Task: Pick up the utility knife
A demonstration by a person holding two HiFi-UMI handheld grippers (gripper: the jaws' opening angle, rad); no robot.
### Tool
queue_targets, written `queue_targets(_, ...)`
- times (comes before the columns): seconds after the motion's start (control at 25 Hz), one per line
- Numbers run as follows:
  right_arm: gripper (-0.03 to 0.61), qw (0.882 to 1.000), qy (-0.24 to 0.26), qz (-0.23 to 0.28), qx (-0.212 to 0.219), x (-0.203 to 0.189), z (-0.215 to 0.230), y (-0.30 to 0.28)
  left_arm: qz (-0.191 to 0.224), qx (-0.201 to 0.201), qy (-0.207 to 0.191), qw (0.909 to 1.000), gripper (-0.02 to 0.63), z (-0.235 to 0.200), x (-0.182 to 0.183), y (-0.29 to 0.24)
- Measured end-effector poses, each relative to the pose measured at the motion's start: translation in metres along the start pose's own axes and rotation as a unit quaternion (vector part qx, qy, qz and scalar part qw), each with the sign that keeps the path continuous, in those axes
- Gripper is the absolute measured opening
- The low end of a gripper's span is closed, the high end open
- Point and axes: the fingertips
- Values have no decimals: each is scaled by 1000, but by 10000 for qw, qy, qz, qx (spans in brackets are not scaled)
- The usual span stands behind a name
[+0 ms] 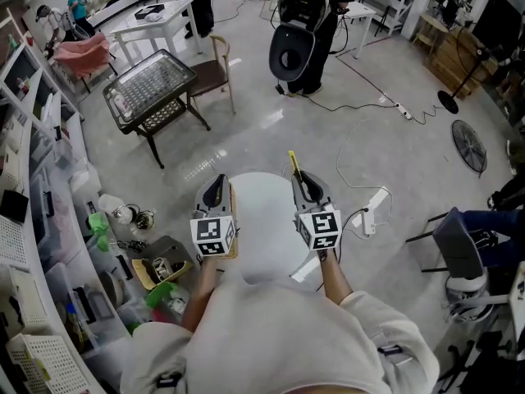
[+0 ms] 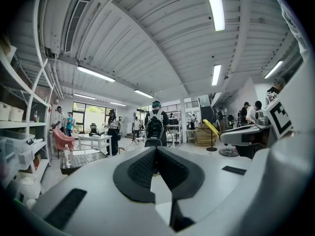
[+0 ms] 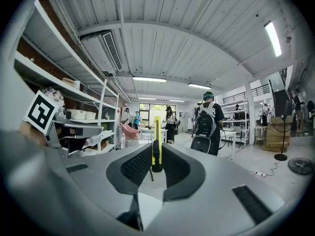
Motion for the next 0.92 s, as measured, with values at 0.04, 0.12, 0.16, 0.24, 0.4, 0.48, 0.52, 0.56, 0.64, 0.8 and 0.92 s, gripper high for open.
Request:
queue_targets(0.04,75,10000,4,-11,-2,-1,-1,-1,-1,-1,2,10000,21,-1,0,0)
queue_targets(0.12,75,10000,14,-37,-1,-2,-2,-1,-8,-1,-2,10000,21,-1,-1,0)
queue_targets(0.16,75,10000,19,-46,2,-3,-2,-1,-14,2,-6,10000,21,-1,-2,0)
queue_targets(0.24,75,10000,24,-47,13,-3,-3,-2,-16,2,-12,10000,21,-1,-2,-1)
queue_targets(0.4,75,10000,-11,-69,24,-3,-3,-3,-23,-34,-35,10000,21,2,-2,-4)
queue_targets(0.48,75,10000,-53,-81,26,-4,-4,-2,-33,-38,-28,10000,21,3,-3,-3)
queue_targets(0.52,75,9999,-57,-86,26,-4,-5,-2,-36,-42,-25,10000,21,3,-4,-3)
queue_targets(0.56,75,9999,-56,-92,26,-5,-5,-2,-39,-47,-26,10000,21,3,-4,-3)
queue_targets(0.64,75,9999,-45,-113,17,-7,-4,-2,-45,-57,-29,10000,21,4,-6,-3)
queue_targets(0.8,75,9998,-22,-173,-18,-12,-2,-2,-70,-68,-24,9999,21,4,-8,-4)
queue_targets(0.92,75,9999,-21,-157,5,-9,-5,-2,-63,-76,-24,9999,21,4,-7,-5)
Point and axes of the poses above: the fingertips, and each gripper's own axes: y backward along the fingers, z to its right, x out of its top, and after that the axes turned 1 degree about y, right-handed
